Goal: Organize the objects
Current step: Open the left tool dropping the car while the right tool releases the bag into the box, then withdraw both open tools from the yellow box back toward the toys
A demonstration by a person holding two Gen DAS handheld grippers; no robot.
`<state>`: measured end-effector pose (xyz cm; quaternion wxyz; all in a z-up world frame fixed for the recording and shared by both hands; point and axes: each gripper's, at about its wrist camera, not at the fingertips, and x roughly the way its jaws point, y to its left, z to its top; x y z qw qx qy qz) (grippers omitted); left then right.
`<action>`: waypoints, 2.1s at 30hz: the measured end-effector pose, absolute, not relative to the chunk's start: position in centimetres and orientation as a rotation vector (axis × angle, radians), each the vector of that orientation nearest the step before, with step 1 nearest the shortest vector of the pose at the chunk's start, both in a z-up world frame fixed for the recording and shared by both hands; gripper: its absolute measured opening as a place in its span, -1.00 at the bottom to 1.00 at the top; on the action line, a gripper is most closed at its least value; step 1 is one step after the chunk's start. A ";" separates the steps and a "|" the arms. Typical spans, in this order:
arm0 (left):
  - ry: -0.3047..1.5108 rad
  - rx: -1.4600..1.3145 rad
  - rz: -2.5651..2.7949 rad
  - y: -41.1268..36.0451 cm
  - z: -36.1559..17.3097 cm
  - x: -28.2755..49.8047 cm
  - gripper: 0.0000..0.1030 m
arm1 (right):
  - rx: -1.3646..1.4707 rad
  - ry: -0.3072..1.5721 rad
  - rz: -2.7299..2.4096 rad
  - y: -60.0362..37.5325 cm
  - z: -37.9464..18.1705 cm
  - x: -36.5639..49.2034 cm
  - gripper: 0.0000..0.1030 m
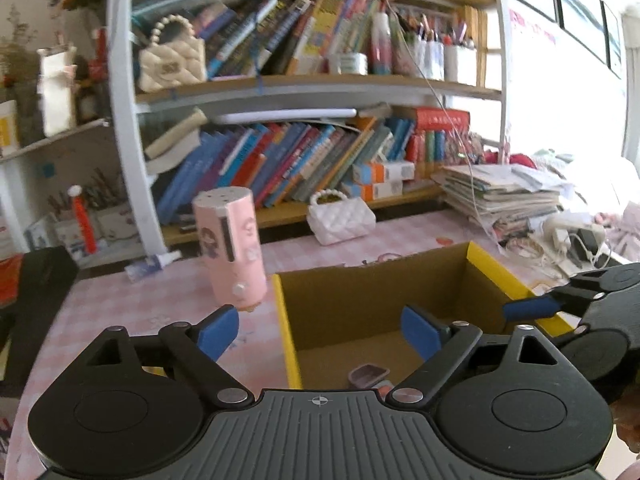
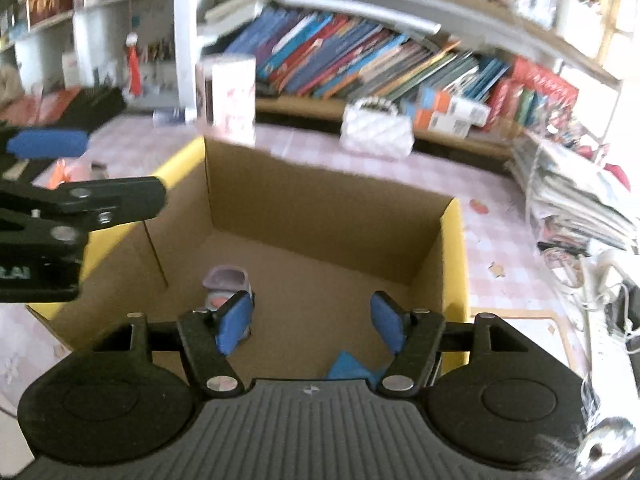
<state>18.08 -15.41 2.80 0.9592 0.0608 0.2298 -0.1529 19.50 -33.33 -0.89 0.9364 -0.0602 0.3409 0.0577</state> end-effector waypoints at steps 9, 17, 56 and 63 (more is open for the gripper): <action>0.460 0.096 -0.317 -13.5 2.6 14.1 0.77 | -0.037 0.579 -0.042 -33.4 1.0 14.3 0.41; 0.454 0.106 -0.326 -11.3 2.5 11.4 0.84 | 0.043 0.595 -0.145 -32.3 0.6 11.2 0.44; 0.651 0.105 -0.144 4.3 -1.0 -0.7 0.85 | -0.006 0.778 0.044 -13.7 -3.2 -0.3 0.57; 0.629 0.094 -0.111 5.6 -0.4 -0.7 0.85 | -0.036 0.755 0.085 -12.0 -2.5 -0.1 0.58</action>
